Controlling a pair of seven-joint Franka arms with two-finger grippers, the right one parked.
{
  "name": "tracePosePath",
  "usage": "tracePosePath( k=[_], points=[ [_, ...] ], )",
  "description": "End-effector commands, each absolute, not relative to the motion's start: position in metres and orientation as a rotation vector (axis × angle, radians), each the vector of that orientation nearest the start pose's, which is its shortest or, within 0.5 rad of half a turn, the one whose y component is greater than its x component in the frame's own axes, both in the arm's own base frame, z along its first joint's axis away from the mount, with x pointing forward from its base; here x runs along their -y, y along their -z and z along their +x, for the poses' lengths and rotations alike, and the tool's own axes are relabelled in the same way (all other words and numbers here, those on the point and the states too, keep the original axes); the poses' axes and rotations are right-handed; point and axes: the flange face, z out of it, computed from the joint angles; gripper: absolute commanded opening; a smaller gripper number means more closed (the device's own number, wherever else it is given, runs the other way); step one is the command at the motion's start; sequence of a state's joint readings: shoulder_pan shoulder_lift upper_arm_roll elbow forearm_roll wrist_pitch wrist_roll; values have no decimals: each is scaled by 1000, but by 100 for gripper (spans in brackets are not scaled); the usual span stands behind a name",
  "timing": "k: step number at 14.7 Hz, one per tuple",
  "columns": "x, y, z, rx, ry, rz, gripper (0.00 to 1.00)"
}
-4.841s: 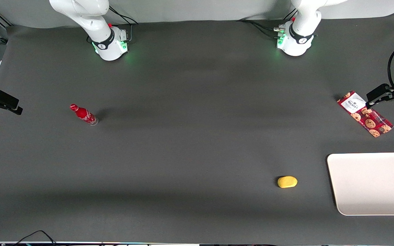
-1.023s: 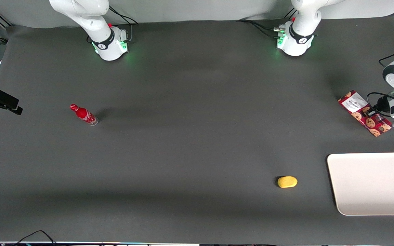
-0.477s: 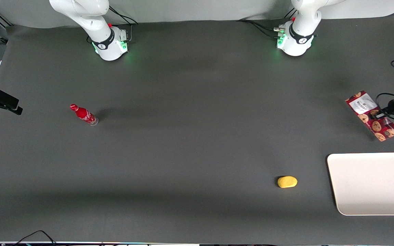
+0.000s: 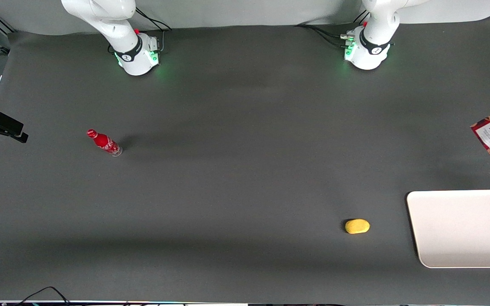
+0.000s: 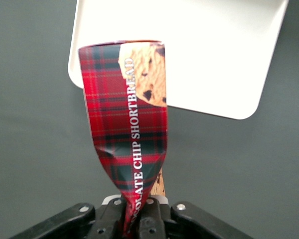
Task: Place red cookie box on tray
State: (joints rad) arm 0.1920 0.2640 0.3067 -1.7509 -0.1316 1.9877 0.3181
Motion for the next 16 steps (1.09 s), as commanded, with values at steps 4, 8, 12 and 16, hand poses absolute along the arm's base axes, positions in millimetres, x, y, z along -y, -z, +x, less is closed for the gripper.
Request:
tracePosePath(
  k=[4, 8, 12, 16],
  points=[
    [-298, -462, 637, 120, -5, -3120, 0],
    [-331, -436, 684, -90, 138, -3081, 0],
    [-356, -399, 706, -204, 285, -3020, 0],
    [-372, -335, 717, -224, 375, -2991, 0]
  ],
)
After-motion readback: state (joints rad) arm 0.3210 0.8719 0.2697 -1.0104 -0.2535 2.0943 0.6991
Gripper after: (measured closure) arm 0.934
